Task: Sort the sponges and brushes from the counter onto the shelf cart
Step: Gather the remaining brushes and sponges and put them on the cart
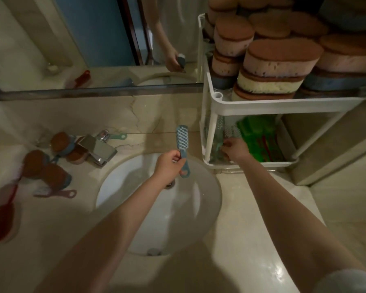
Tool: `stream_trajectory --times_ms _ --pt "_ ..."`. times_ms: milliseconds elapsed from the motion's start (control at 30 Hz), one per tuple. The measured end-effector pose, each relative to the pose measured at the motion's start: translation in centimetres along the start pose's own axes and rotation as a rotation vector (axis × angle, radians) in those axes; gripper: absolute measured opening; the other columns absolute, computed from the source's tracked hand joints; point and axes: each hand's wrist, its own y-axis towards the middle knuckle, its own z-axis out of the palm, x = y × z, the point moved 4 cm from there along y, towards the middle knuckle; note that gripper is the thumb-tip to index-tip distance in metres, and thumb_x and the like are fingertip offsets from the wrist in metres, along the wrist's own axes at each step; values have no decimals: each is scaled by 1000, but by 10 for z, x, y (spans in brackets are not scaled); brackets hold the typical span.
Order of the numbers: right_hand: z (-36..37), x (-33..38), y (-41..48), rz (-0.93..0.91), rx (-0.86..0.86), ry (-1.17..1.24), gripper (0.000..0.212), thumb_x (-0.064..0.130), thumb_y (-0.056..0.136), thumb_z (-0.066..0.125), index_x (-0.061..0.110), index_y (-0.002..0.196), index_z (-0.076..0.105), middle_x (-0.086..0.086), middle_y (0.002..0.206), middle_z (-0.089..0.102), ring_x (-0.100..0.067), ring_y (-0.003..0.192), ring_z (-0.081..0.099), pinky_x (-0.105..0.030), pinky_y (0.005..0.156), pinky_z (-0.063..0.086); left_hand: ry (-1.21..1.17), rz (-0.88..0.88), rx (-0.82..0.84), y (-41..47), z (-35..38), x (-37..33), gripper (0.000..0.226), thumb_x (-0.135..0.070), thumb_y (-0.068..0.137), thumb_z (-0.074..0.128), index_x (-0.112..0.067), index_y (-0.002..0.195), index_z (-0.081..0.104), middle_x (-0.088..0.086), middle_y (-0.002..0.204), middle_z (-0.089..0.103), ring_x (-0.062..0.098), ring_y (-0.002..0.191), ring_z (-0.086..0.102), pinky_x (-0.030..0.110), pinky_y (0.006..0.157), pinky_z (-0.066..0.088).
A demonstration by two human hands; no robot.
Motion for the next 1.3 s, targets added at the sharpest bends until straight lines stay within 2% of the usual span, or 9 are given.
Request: stream_trajectory --times_ms 200,400,533,667,833,933,1000,1133,1300 --pt "19 -2 13 21 185 -213 14 6 88 59 -2 94 70 -15 86 65 -16 61 56 -21 54 46 63 0 -24 -2 -4 8 26 -9 86 62 -21 66 51 8 79 60 26 62 62 39 70 52" --pt "24 -6 13 -5 109 -223 17 11 85 64 6 97 74 -13 96 71 -25 87 66 -27 74 50 29 -23 -11 -9 -3 11 24 -8 87 61 -19 68 51 -1 72 58 15 51 59 35 66 51" --pt "16 -5 2 -75 -23 -192 18 14 89 59 4 94 73 -13 96 70 -28 90 64 -25 72 43 5 -1 18 -16 3 6 21 -7 86 62 -18 70 55 1 73 61 13 51 61 30 62 51" --pt "-2 -12 -14 -87 -140 142 13 10 87 62 8 97 70 -8 96 68 -23 90 63 -33 83 50 -3 41 155 -26 24 -4 3 -3 83 65 -5 81 64 3 66 63 1 43 58 18 52 48" --pt "-27 -34 -40 -28 -121 447 18 -2 82 65 14 74 64 -5 72 64 -11 59 55 -22 55 43 77 219 275 -34 66 -39 12 -3 81 67 7 87 67 0 64 59 -6 41 53 17 55 47" --pt "-44 -42 -55 16 -67 532 26 -9 82 61 14 69 64 4 57 62 -6 45 49 -15 43 37 63 282 248 -25 86 -73 11 -5 83 66 6 82 66 4 62 59 11 54 60 30 64 50" --pt "-53 -48 -63 27 6 581 24 -10 82 59 11 72 67 -2 60 63 -13 48 46 -18 45 36 54 277 203 -15 95 -90 11 -8 83 66 3 81 67 12 69 63 25 67 63 35 72 52" --pt "-59 -51 -70 9 154 558 15 -5 81 64 9 84 71 -9 71 64 -14 52 49 -23 53 38 34 212 176 -4 104 -102 12 -12 83 67 -2 89 70 10 84 68 17 74 59 27 70 49" --pt "-52 -43 -66 -95 175 503 5 1 82 69 4 79 69 0 60 60 -7 48 44 -18 49 37 -19 130 187 -5 102 -96 15 -11 84 67 -1 95 70 13 92 69 14 72 56 25 68 45"
